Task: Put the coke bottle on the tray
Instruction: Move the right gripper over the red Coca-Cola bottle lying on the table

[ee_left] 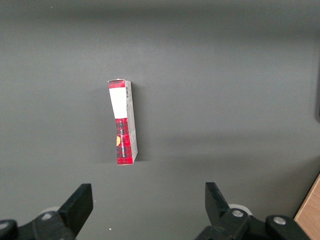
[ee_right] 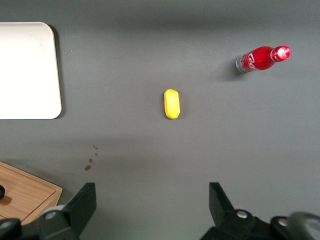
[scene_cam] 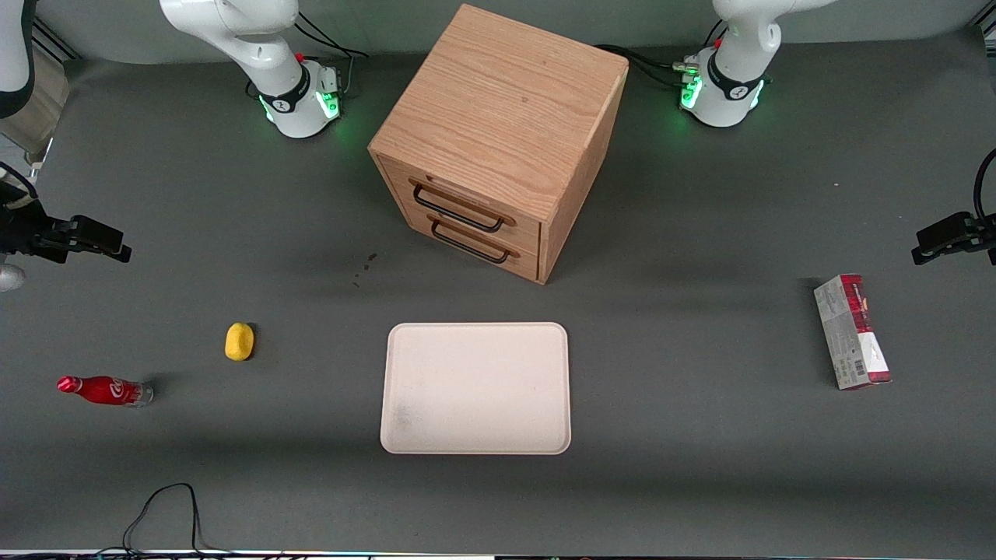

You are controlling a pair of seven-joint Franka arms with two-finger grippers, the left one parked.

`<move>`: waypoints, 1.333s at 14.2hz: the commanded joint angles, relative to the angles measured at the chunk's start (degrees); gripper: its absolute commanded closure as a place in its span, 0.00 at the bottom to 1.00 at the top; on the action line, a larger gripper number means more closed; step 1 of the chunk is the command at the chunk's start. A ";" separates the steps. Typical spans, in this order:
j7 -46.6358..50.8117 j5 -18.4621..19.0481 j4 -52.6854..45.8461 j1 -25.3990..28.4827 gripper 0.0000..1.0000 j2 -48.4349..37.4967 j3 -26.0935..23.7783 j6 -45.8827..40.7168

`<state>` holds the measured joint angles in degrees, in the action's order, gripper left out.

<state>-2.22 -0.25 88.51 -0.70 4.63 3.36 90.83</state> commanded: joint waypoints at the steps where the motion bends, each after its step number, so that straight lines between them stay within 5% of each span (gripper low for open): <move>1: -1.12 0.60 -1.15 0.09 0.00 0.29 -0.02 -1.18; 7: -2.18 0.60 -2.45 -0.78 0.00 1.95 0.33 -0.30; 16: -15.34 -0.72 -33.01 -14.67 0.00 27.16 1.12 -1.09; 19: -17.20 -1.24 -36.47 -17.04 0.00 30.43 0.86 0.05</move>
<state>-17.16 -0.37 58.48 -16.43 31.24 4.79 91.79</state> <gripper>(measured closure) 0.000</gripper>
